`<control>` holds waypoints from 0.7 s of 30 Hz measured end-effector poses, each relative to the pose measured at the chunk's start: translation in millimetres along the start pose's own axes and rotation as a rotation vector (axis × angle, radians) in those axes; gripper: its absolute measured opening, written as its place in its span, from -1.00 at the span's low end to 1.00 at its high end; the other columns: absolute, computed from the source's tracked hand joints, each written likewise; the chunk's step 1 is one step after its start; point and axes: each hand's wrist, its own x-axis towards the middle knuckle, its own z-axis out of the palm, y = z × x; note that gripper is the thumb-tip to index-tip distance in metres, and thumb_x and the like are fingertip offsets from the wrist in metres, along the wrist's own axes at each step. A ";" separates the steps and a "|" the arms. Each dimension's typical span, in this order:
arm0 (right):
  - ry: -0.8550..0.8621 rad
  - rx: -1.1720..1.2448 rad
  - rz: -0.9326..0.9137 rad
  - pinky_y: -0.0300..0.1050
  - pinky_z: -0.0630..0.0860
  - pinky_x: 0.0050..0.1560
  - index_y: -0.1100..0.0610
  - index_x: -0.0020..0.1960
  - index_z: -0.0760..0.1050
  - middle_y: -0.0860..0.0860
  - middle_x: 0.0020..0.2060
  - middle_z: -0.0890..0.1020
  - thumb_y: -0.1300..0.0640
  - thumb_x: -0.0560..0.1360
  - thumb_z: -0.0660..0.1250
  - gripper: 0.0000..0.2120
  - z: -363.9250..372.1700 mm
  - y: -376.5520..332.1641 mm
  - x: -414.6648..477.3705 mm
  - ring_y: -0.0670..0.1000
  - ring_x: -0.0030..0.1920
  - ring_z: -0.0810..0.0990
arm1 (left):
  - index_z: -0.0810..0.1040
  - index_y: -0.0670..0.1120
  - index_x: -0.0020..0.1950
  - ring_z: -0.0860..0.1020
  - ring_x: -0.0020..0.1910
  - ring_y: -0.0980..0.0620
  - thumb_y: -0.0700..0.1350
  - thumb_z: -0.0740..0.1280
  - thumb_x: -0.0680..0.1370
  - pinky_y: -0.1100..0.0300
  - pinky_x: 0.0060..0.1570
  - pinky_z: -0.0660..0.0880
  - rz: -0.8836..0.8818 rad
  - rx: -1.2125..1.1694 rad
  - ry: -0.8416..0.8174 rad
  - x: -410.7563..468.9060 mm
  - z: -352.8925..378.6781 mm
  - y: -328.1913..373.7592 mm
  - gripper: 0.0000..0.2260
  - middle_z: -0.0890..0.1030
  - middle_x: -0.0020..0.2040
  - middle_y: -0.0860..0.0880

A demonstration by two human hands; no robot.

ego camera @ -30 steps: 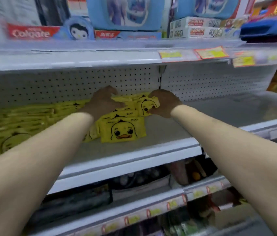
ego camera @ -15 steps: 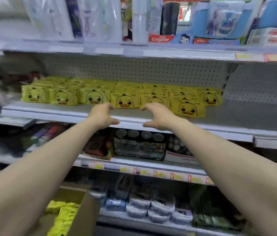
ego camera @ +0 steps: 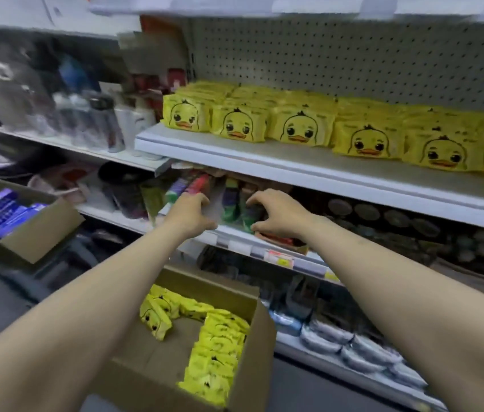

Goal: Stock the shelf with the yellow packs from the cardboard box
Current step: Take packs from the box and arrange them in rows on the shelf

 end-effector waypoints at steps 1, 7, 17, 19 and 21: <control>-0.016 0.007 0.020 0.01 0.44 0.26 0.03 0.40 0.42 0.06 0.28 0.49 -0.05 0.45 0.48 -0.44 11.1 -4.1 8.3 0.09 0.29 0.46 | 0.45 -0.10 0.38 0.46 0.29 -0.13 0.01 0.52 0.43 0.14 0.12 0.38 -0.001 -0.003 -0.018 7.0 5.6 -13.3 -0.43 0.49 0.34 -0.13; -0.246 0.111 0.171 -0.04 0.40 0.27 0.06 0.38 0.44 0.10 0.34 0.50 -0.04 0.45 0.49 -0.44 133.4 -39.6 78.6 0.14 0.34 0.45 | 0.50 -0.06 0.32 0.51 0.25 -0.14 0.03 0.53 0.40 0.13 0.14 0.42 -0.102 0.002 -0.249 55.8 53.1 -132.6 -0.47 0.55 0.26 -0.14; -0.617 0.201 0.411 -0.09 0.41 0.20 0.07 0.38 0.46 0.10 0.32 0.54 -0.07 0.44 0.50 -0.43 315.8 -34.5 77.9 0.13 0.30 0.50 | 0.51 -0.05 0.29 0.57 0.13 -0.11 -0.03 0.47 0.44 0.15 0.01 0.45 -0.288 -0.085 -0.596 42.1 186.3 -269.8 -0.56 0.60 0.16 -0.14; -0.669 0.234 0.481 -0.09 0.45 0.16 0.06 0.37 0.47 0.08 0.32 0.55 -0.06 0.44 0.51 -0.44 344.9 -25.7 69.9 0.11 0.26 0.53 | 0.53 -0.06 0.28 0.58 0.12 -0.12 0.01 0.47 0.42 0.17 -0.02 0.47 -0.319 -0.109 -0.620 37.2 208.7 -287.3 -0.54 0.62 0.13 -0.13; -0.701 0.267 0.537 -0.08 0.49 0.16 0.04 0.37 0.47 0.07 0.32 0.53 -0.06 0.44 0.51 -0.45 370.8 -17.1 63.7 0.12 0.25 0.55 | 0.54 -0.04 0.28 0.57 0.14 -0.15 0.10 0.45 0.40 0.14 -0.03 0.46 -0.330 -0.117 -0.623 33.5 224.2 -303.0 -0.51 0.61 0.12 -0.16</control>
